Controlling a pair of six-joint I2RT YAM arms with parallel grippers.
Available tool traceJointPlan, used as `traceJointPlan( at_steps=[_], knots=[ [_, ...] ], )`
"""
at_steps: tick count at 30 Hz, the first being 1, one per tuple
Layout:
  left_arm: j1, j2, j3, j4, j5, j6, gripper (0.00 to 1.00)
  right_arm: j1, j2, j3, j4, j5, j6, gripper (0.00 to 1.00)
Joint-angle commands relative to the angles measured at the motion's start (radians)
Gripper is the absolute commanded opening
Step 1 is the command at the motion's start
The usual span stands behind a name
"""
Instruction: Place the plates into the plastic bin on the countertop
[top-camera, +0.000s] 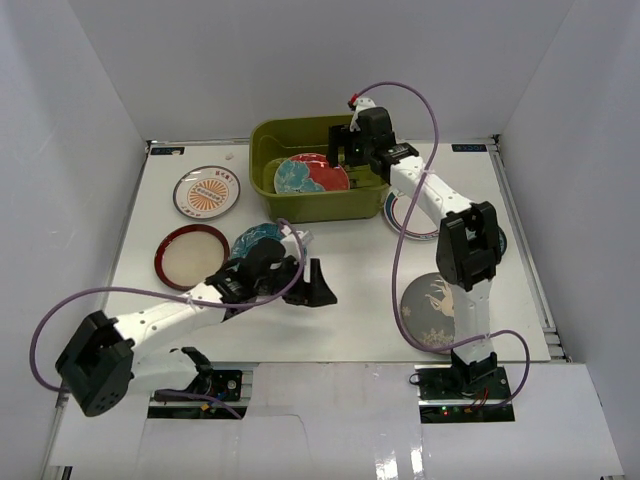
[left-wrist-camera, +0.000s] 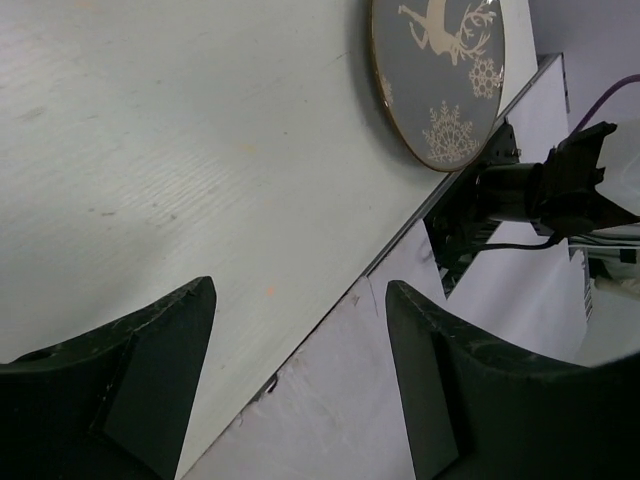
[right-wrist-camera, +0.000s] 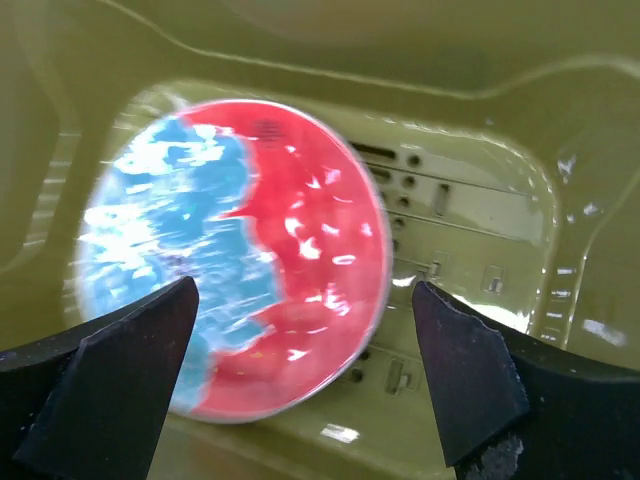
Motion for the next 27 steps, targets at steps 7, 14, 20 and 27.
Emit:
traceJointPlan(
  at_steps=[7,14,20,27],
  knots=[
    [-0.270,0.347,0.203,0.152,-0.221,-0.079,0.77,0.002,-0.528,-0.229,0.012,-0.218,0.041,0.92],
    [-0.331,0.590,0.364,0.217,-0.244,-0.088,0.74,-0.001,-0.998,-0.777,0.196,-0.249,0.141,0.57],
    [-0.333,0.740,0.474,0.250,-0.215,-0.096,0.74,0.000,-1.309,-1.091,0.227,-0.250,0.206,0.46],
    [-0.337,0.881,0.581,0.242,-0.186,-0.116,0.73,-0.001,-1.488,-1.210,0.166,-0.215,0.226,0.54]
  ],
)
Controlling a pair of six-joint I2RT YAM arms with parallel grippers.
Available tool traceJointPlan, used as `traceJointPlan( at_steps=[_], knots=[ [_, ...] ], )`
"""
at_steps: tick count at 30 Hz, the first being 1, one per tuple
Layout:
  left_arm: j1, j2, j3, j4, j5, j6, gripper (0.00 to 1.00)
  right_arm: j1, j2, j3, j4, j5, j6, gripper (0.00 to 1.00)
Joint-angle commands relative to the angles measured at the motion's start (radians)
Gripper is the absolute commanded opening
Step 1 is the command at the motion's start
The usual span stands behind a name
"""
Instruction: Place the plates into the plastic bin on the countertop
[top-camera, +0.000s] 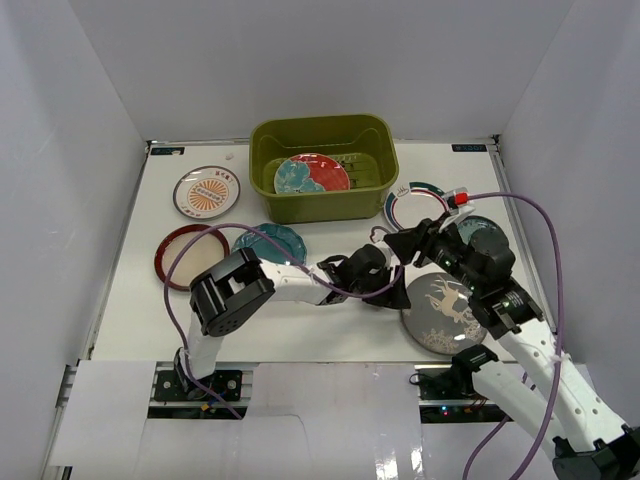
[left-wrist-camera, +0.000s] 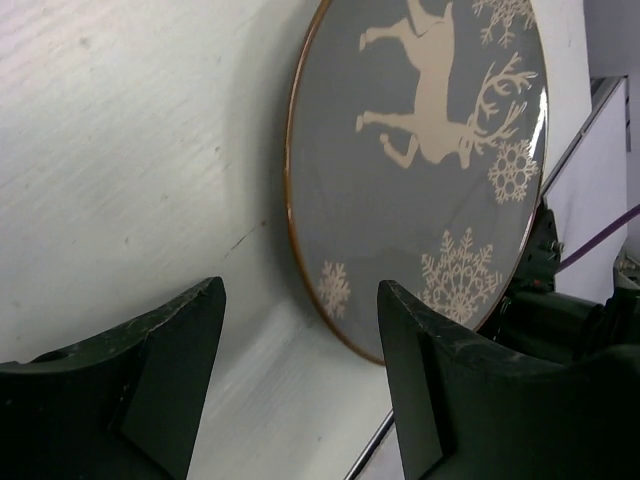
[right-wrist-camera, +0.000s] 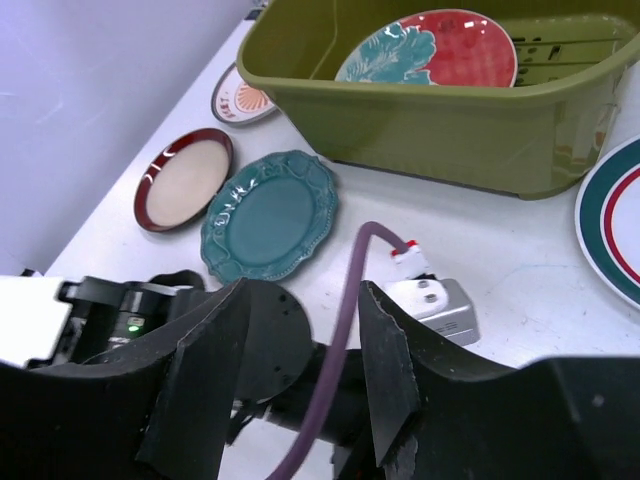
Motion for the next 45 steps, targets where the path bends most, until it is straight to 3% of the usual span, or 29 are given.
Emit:
traceJointPlan(
  at_steps=[1,8,11,12,13,14,19,25,29,37,45],
  knots=[
    [-0.006,0.040,0.050,-0.002,0.015,-0.015,0.73,-0.001,-0.076,-0.024,0.024,0.020,0.026,0.54],
    [-0.027,0.135,0.142,-0.050,-0.035,0.003,0.61,0.000,-0.128,-0.048,0.001,0.025,0.034,0.54],
    [-0.027,0.151,0.144,-0.054,-0.060,-0.003,0.40,0.000,-0.141,-0.045,-0.017,0.022,0.034,0.54],
    [-0.027,0.151,0.142,-0.053,-0.063,-0.004,0.19,0.000,-0.151,-0.047,-0.017,0.022,0.038,0.54],
    [-0.025,0.146,0.130,-0.050,-0.075,-0.012,0.05,-0.001,-0.156,-0.051,-0.017,0.019,0.041,0.54],
    [-0.025,0.135,0.119,-0.044,-0.083,-0.016,0.00,-0.001,-0.161,-0.053,-0.022,0.017,0.046,0.54],
    [-0.012,-0.004,-0.067,0.048,-0.080,-0.036,0.00,-0.001,-0.182,-0.062,-0.052,0.006,0.057,0.60],
    [0.039,-0.352,-0.313,0.144,-0.023,-0.087,0.00,-0.001,-0.188,-0.076,-0.086,0.002,0.048,0.82],
    [0.144,-0.584,-0.526,0.236,0.041,-0.179,0.00,-0.003,-0.173,-0.102,-0.083,-0.001,0.048,0.98],
    [0.339,-0.950,-0.584,0.141,0.138,-0.187,0.00,-0.007,-0.179,-0.226,-0.092,0.039,0.069,0.90],
    [0.479,-1.098,-0.574,0.067,0.242,-0.173,0.00,-0.009,-0.158,-0.315,-0.069,-0.021,0.090,0.91]
  ],
)
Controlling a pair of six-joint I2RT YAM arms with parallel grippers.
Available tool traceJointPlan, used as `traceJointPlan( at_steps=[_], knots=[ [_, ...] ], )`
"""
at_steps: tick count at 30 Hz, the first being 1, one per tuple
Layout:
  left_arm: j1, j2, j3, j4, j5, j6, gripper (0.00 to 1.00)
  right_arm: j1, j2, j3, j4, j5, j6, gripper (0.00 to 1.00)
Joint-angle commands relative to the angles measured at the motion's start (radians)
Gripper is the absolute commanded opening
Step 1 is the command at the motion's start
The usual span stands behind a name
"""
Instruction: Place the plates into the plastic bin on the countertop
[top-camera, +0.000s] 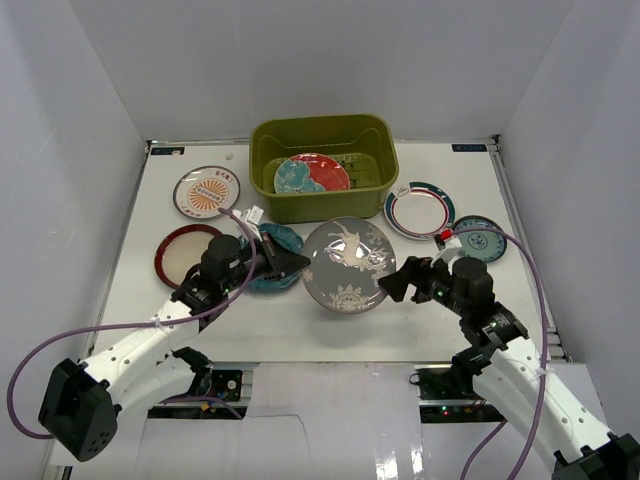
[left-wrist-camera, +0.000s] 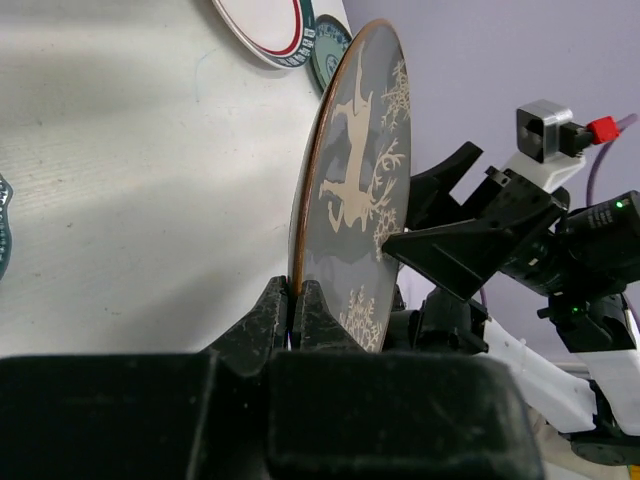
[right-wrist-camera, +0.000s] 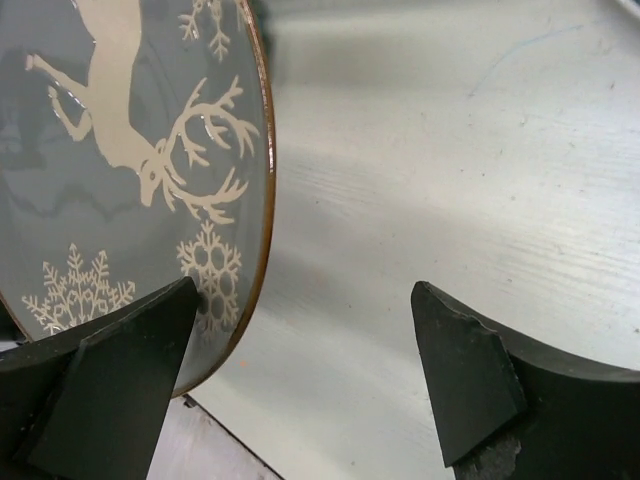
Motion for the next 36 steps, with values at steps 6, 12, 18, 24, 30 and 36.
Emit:
traceJointPlan(
  at_steps=[6,12,18,24,30,36],
  knots=[
    [0.035,-0.065,0.065,0.085,0.149,-0.025,0.00,-0.006,0.016,-0.008,0.098,-0.119,0.053,0.74],
    [0.040,-0.065,0.088,0.079,0.180,-0.017,0.00,-0.006,0.048,-0.048,0.319,-0.242,0.184,0.47],
    [0.041,-0.071,0.187,-0.043,0.209,0.078,0.42,-0.006,0.092,0.000,0.430,-0.230,0.259,0.08],
    [0.041,-0.130,0.385,-0.451,-0.102,0.467,0.98,-0.009,0.282,0.296,0.431,-0.175,0.199,0.08],
    [0.041,-0.327,0.317,-0.574,-0.424,0.538,0.98,-0.033,0.601,0.603,0.431,-0.114,0.138,0.08],
    [0.041,-0.427,0.142,-0.557,-0.483,0.545,0.98,-0.078,0.906,0.912,0.399,-0.034,0.096,0.08]
  ],
)
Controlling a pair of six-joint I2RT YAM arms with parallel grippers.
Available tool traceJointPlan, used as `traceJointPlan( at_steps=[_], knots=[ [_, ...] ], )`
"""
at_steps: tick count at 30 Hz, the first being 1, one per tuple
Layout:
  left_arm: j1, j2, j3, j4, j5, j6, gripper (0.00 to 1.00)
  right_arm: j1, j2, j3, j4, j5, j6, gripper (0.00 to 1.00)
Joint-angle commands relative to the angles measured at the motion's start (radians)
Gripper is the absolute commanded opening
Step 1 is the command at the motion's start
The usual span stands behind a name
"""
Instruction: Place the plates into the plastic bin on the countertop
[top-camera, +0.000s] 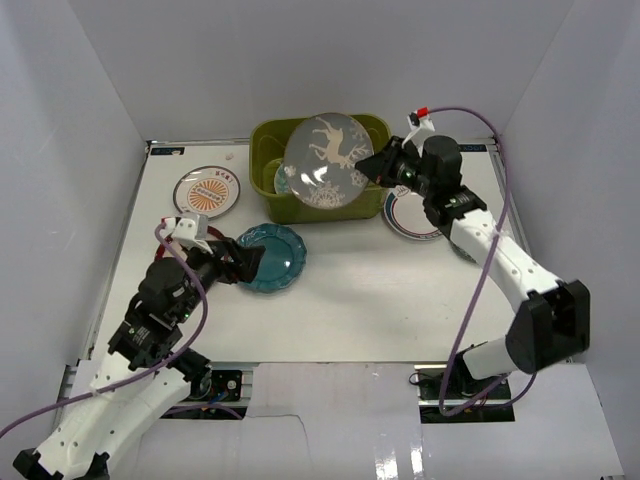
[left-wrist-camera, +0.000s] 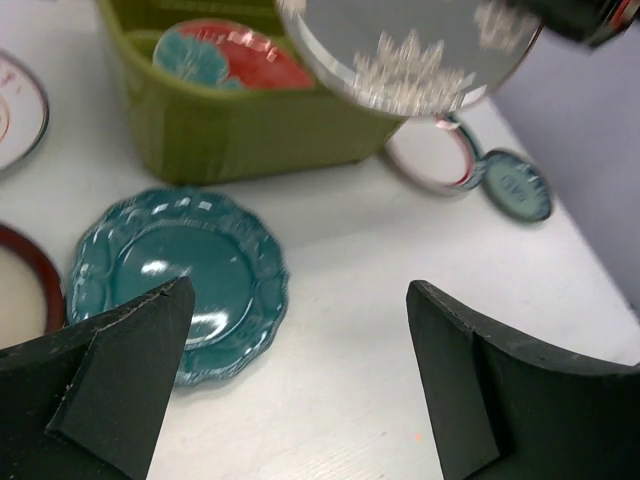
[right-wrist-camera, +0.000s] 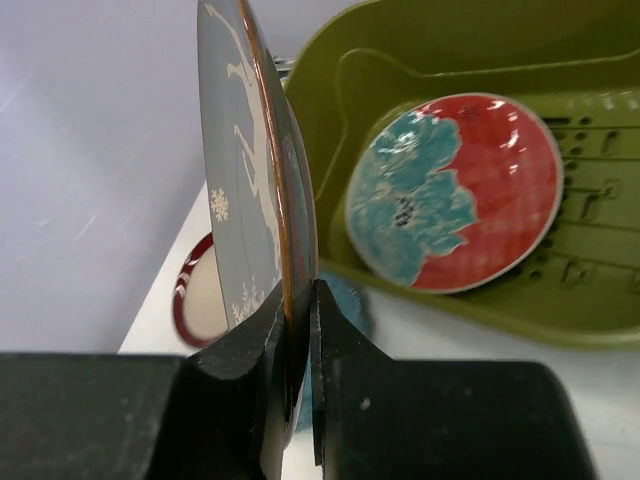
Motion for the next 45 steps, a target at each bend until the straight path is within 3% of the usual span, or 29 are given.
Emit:
traceJointPlan(
  at_steps=[1,6,13,22,25,26,29,35,37,41,45],
  knots=[
    [-0.002,0.031,-0.051,-0.052,-0.066,0.037,0.98,-0.027,0.103,0.165,0.101,0.072,-0.013,0.08],
    [0.001,0.059,-0.055,-0.024,0.006,0.053,0.98,-0.037,0.340,0.395,0.081,0.093,-0.004,0.08],
    [0.001,0.023,-0.065,-0.023,-0.010,0.050,0.98,-0.042,0.634,0.665,-0.016,0.072,0.025,0.08],
    [0.009,0.050,-0.063,-0.020,-0.003,0.053,0.98,-0.041,0.738,0.645,-0.043,0.054,0.027,0.09],
    [0.018,0.056,-0.063,-0.020,-0.006,0.053,0.98,-0.041,0.740,0.635,-0.089,0.075,-0.005,0.25],
    [0.021,0.059,-0.063,-0.020,-0.006,0.053,0.98,-0.041,0.735,0.627,-0.101,0.084,-0.017,0.43],
    [0.027,0.062,-0.063,-0.020,-0.007,0.051,0.98,-0.041,0.731,0.636,-0.180,0.118,-0.069,0.69],
    [0.038,0.071,-0.065,-0.020,-0.013,0.053,0.98,-0.030,0.731,0.703,-0.350,0.224,-0.218,0.97],
    [0.041,0.083,-0.063,-0.020,-0.015,0.053,0.98,-0.019,0.728,0.730,-0.381,0.266,-0.253,1.00],
    [0.047,0.091,-0.065,-0.021,-0.023,0.053,0.98,-0.001,0.696,0.753,-0.425,0.348,-0.330,0.92],
    [0.050,0.097,-0.063,-0.023,-0.038,0.053,0.98,0.034,0.566,0.661,-0.367,0.344,-0.373,0.90]
  ],
)
